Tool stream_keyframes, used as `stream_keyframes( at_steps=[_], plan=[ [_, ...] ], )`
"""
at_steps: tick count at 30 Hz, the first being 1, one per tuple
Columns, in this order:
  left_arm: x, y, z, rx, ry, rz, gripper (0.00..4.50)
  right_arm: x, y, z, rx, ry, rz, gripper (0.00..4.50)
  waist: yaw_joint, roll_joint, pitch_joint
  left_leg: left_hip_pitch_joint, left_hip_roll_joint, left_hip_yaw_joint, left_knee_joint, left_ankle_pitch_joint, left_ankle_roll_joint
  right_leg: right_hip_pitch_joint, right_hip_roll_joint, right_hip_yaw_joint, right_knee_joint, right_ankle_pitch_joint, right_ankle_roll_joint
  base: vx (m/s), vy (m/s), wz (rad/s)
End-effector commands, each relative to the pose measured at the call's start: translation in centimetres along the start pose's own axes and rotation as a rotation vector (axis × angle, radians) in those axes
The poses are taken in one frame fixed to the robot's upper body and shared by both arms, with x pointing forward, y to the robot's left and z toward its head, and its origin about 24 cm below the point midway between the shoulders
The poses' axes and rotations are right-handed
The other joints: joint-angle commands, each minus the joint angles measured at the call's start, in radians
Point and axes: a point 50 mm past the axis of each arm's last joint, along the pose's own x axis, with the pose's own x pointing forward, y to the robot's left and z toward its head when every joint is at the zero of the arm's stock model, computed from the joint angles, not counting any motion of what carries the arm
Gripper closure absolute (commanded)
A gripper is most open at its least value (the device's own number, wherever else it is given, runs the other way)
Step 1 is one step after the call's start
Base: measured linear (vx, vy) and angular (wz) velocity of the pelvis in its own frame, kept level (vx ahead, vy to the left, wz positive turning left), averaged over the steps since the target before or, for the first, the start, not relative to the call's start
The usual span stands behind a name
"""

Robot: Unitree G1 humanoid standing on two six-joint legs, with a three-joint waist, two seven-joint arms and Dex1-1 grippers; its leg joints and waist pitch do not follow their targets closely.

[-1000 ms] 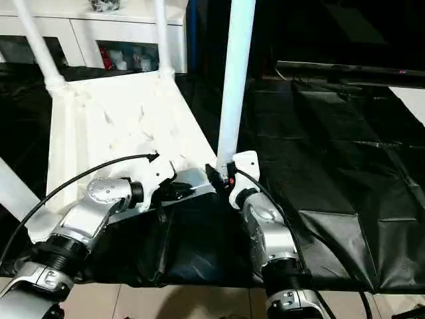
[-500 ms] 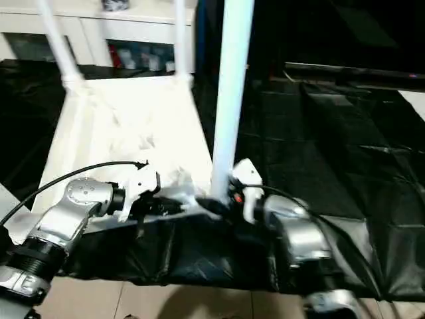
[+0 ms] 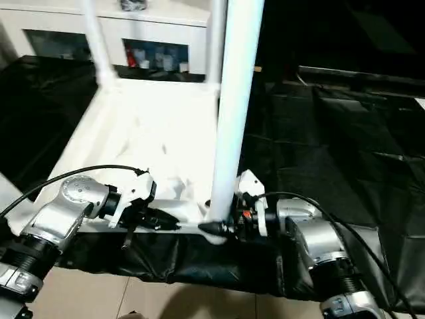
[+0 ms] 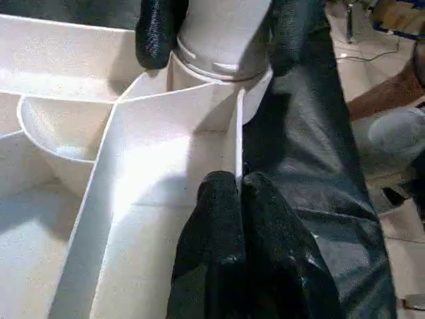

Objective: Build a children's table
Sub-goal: Rotate leg to tighten

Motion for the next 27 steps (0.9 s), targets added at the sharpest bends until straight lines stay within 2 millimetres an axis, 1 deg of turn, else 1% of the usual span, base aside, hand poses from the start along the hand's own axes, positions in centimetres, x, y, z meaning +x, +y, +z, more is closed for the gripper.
stream_keyframes(
  at_steps=[1,3,4,7,8,10,11,13,14,15,16,17,18,19,20,21,22,23,24,25,26,27],
  plan=[
    [-0.1,0.8,2.3,0.091,-0.04,0.008,4.5,1.3,1.3,-0.4,0.01,0.02,0.127,1.65,-0.002,0.006,-0.059,0.005,0.043,-0.005,-0.067,-0.162,0.053,0.058,-0.075,0.059,-0.066,-0.192,-0.205,0.0,0.0,0.0],
    [-0.1,0.8,2.3,0.092,-0.038,0.009,4.5,1.3,1.4,-0.5,0.012,0.021,0.131,1.81,-0.003,0.005,-0.059,0.005,0.042,-0.006,-0.067,-0.169,0.046,0.059,-0.076,0.058,-0.067,-0.209,-0.2,0.0,0.0,0.0],
    [-0.1,0.9,2.3,0.092,-0.039,0.014,4.5,1.4,1.4,-0.5,0.015,0.019,0.132,1.83,-0.003,0.007,-0.059,0.005,0.042,-0.006,-0.068,-0.174,0.044,0.058,-0.076,0.058,-0.068,-0.217,-0.196,0.0,0.0,0.0],
    [-0.1,1.1,2.5,0.093,-0.056,0.042,4.5,1.7,1.6,-0.6,0.029,0.002,0.12,1.88,-0.002,0.008,-0.061,0.004,0.041,-0.007,-0.067,-0.164,0.043,0.059,-0.074,0.058,-0.066,-0.197,-0.198,0.0,0.0,0.0],
    [0.0,1.1,2.5,0.094,-0.06,0.052,4.5,1.7,1.6,-0.6,0.032,-0.007,0.112,1.88,-0.002,0.007,-0.061,0.004,0.041,-0.006,-0.067,-0.161,0.044,0.059,-0.074,0.058,-0.065,-0.188,-0.198,0.0,0.0,0.0],
    [0.1,1.3,2.6,0.095,-0.072,0.076,4.5,1.9,1.5,-0.5,0.053,-0.042,0.088,1.88,-0.002,0.007,-0.06,0.005,0.041,-0.006,-0.067,-0.165,0.045,0.058,-0.073,0.058,-0.067,-0.192,-0.198,0.0,0.0,0.0],
    [0.4,1.5,2.8,0.092,-0.084,0.121,4.5,2.3,1.3,-0.2,0.081,-0.098,0.034,1.89,-0.001,0.006,-0.059,0.004,0.042,-0.006,-0.068,-0.171,0.042,0.058,-0.074,0.058,-0.067,-0.2,-0.196,0.0,0.0,0.0],
    [0.5,1.7,2.9,0.09,-0.087,0.14,4.5,2.5,1.2,-0.2,0.086,-0.114,0.012,1.89,-0.002,0.006,-0.058,0.006,0.041,-0.008,-0.07,-0.192,0.032,0.057,-0.076,0.057,-0.071,-0.241,-0.187,0.0,0.0,0.0],
    [0.8,2.0,3.2,0.083,-0.103,0.194,4.5,3.0,0.7,0.0,0.091,-0.153,-0.086,1.89,-0.004,0.006,-0.055,0.007,0.041,-0.008,-0.072,-0.21,0.025,0.054,-0.077,0.058,-0.076,-0.28,-0.177,0.0,0.0,0.0],
    [0.8,2.0,3.2,0.083,-0.103,0.194,4.5,3.0,0.7,0.0,0.091,-0.153,-0.086,1.89,-0.005,0.006,-0.055,0.008,0.041,-0.009,-0.073,-0.216,0.019,0.053,-0.078,0.058,-0.078,-0.297,-0.17,0.0,0.0,0.0],
    [1.0,2.1,3.3,0.078,-0.108,0.22,4.5,3.3,0.4,0.0,0.095,-0.166,-0.135,1.9,-0.009,0.006,-0.055,0.008,0.039,-0.012,-0.073,-0.226,0.013,0.055,-0.078,0.056,-0.081,-0.326,-0.16,0.0,0.0,0.0],
    [1.2,2.3,3.5,0.068,-0.118,0.26,4.5,3.8,-0.1,0.0,0.104,-0.183,-0.213,1.92,-0.015,0.008,-0.053,0.008,0.04,-0.012,-0.075,-0.232,0.003,0.05,-0.079,0.058,-0.083,-0.339,-0.154,0.0,0.0,0.0],
    [1.3,2.4,3.5,0.063,-0.121,0.275,4.5,4.0,-0.3,-0.1,0.107,-0.188,-0.242,1.92,-0.019,0.007,-0.054,0.008,0.039,-0.013,-0.075,-0.239,0.0,0.051,-0.078,0.057,-0.084,-0.345,-0.152,0.0,0.0,0.0],
    [1.6,2.6,3.7,0.06,-0.13,0.308,4.5,4.4,-0.5,-0.1,0.114,-0.198,-0.291,1.93,-0.025,0.004,-0.055,0.0,0.037,-0.016,-0.076,-0.23,-0.005,0.059,-0.079,0.055,-0.08,-0.341,-0.146,0.0,0.0,0.0],
    [2.0,2.7,3.9,0.052,-0.142,0.336,4.5,5.0,-0.8,-0.1,0.124,-0.206,-0.347,1.94,-0.033,0.005,-0.053,-0.002,0.037,-0.016,-0.077,-0.232,-0.007,0.056,-0.078,0.054,-0.084,-0.358,-0.139,0.0,0.0,0.0],
    [2.3,2.8,4.1,0.046,-0.15,0.363,4.5,5.6,-1.0,-0.1,0.133,-0.212,-0.396,1.94,-0.036,0.005,-0.054,0.002,0.036,-0.015,-0.075,-0.234,-0.009,0.054,-0.078,0.055,-0.085,-0.362,-0.138,0.0,0.0,0.0],
    [2.5,2.8,4.2,0.044,-0.152,0.381,4.5,6.0,-1.0,-0.1,0.138,-0.216,-0.425,1.96,-0.045,0.004,-0.055,-0.001,0.035,-0.015,-0.074,-0.224,-0.007,0.055,-0.079,0.056,-0.083,-0.347,-0.144,0.0,0.0,0.0],
    [2.8,2.9,4.4,0.041,-0.154,0.407,4.5,6.6,-1.2,0.1,0.147,-0.221,-0.474,1.97,-0.051,0.003,-0.056,-0.002,0.032,-0.015,-0.073,-0.216,0.002,0.058,-0.076,0.055,-0.083,-0.332,-0.147,0.0,0.0,0.0],
    [3.2,3.0,4.6,0.037,-0.159,0.436,4.5,7.3,-1.3,0.3,0.157,-0.233,-0.52,1.98,-0.052,0.004,-0.057,-0.001,0.033,-0.013,-0.072,-0.208,0.006,0.056,-0.076,0.057,-0.082,-0.318,-0.15,0.0,0.0,0.0],
    [3.2,3.0,4.6,0.037,-0.159,0.436,4.5,7.3,-1.3,0.3,0.157,-0.233,-0.52,2.02,-0.061,0.005,-0.056,-0.005,0.033,-0.014,-0.073,-0.2,0.007,0.056,-0.075,0.057,-0.079,-0.296,-0.16,0.0,0.0,0.0],
    [3.5,3.0,4.8,0.032,-0.163,0.461,4.5,7.9,-1.4,0.4,0.171,-0.238,-0.552,2.02,-0.064,0.005,-0.057,-0.003,0.032,-0.013,-0.071,-0.196,0.01,0.058,-0.074,0.056,-0.081,-0.292,-0.161,0.0,0.0,0.0],
    [3.7,3.0,4.9,0.03,-0.166,0.468,4.5,8.2,-1.4,0.5,0.175,-0.238,-0.57,2.02,-0.065,0.006,-0.056,-0.002,0.032,-0.012,-0.071,-0.195,0.014,0.056,-0.073,0.058,-0.081,-0.287,-0.163,0.0,0.0,0.0]
  ],
)
